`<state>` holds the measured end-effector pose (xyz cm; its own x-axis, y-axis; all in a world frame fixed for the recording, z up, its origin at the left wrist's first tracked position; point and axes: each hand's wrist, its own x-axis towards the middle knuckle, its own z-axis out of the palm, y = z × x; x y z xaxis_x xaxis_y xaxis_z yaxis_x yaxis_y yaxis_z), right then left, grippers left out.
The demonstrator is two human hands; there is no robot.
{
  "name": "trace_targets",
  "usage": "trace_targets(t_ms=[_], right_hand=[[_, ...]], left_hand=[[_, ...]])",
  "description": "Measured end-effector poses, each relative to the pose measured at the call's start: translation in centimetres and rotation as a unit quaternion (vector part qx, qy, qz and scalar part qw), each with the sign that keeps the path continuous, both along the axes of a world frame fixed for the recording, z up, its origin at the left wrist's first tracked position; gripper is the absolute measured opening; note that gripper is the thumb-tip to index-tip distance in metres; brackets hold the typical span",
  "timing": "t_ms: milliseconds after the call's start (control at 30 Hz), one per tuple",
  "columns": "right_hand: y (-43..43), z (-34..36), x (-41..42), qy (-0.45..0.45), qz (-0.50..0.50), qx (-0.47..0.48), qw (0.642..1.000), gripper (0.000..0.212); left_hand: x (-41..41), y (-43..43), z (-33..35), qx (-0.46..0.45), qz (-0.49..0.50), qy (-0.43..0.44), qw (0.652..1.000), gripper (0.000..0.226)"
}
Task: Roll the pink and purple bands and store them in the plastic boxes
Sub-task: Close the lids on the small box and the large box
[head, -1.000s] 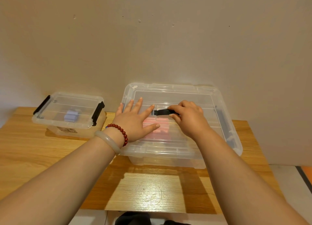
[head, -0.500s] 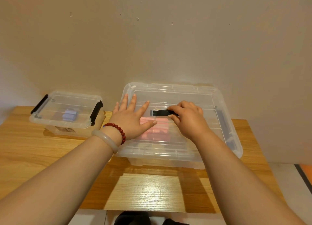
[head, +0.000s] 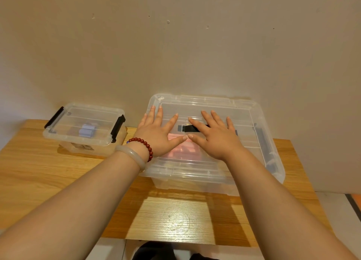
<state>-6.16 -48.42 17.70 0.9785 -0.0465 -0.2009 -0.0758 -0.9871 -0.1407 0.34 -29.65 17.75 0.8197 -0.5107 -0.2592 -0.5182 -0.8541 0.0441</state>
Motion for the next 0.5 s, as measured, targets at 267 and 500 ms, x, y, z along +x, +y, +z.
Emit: trace_targets(t_ms=[267,500], right_hand=[[-0.3,0.2,0.2,0.000,0.006,0.008,1.000,0.056],[-0.9,0.5,0.4,0.000,-0.001,0.016,1.000,0.056]], left_hand=[[0.9,0.2,1.4,-0.031,0.011,0.069,0.997,0.079],[1.1,0.2,0.7,-0.016,-0.010,0.019,1.000,0.077]])
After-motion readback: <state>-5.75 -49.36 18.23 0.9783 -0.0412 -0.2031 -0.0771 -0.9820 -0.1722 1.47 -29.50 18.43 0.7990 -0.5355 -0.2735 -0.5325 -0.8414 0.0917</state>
